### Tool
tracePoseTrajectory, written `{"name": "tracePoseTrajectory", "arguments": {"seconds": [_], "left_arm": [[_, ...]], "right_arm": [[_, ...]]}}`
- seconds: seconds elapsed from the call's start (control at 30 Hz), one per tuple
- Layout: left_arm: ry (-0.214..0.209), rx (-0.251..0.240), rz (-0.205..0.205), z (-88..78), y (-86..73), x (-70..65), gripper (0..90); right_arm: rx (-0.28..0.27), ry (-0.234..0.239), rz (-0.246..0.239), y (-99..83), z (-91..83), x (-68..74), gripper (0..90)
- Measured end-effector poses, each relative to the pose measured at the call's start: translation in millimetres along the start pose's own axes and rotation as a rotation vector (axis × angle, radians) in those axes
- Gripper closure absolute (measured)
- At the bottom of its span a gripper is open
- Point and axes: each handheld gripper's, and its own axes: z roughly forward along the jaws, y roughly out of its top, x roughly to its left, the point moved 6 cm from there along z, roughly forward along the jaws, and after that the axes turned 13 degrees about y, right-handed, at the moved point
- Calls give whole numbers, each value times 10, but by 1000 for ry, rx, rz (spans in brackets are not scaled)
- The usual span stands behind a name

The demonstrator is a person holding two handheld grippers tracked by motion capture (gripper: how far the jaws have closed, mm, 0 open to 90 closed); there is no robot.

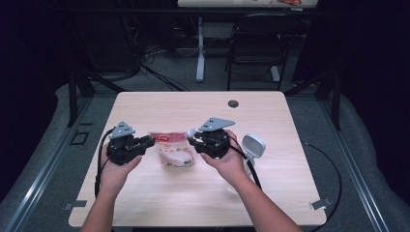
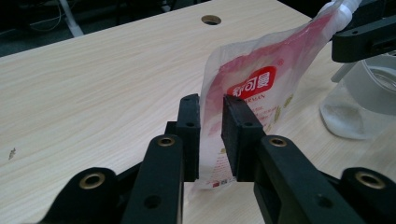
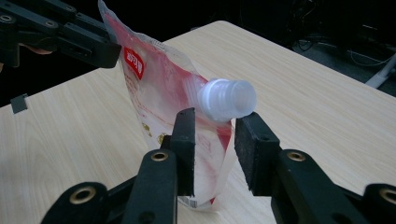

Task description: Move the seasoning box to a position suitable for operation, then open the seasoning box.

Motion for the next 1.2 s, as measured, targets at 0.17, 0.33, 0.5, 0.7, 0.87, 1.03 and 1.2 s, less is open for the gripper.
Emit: {"name": "tracePoseTrajectory", "arguments": {"seconds": [0.17, 0.33, 0.5, 0.7, 0.87, 1.03, 1.2], "left_arm": [[0, 3, 0, -10, -1, 1, 789], [-10, 2, -7, -19, -2, 4, 802], [-29, 0, -10, -32, 1, -24, 811], [-57, 0, 9, -55, 16, -128, 817], [-75, 1, 24, -71, 16, -243, 823], [-101, -3, 34, -110, 28, -334, 832], [-123, 3, 47, -148, 23, -428, 847]], "right_arm": [[2, 5, 4, 0, -10, 25, 702], [-3, 11, 4, -6, -35, 61, 709], [-11, 10, 3, -9, -70, 82, 709], [-25, 9, 16, -47, -164, 85, 707], [-39, -1, 36, -94, -278, 96, 704], [-48, -5, 39, -135, -401, 128, 705], [-58, -7, 46, -193, -511, 174, 706]]}}
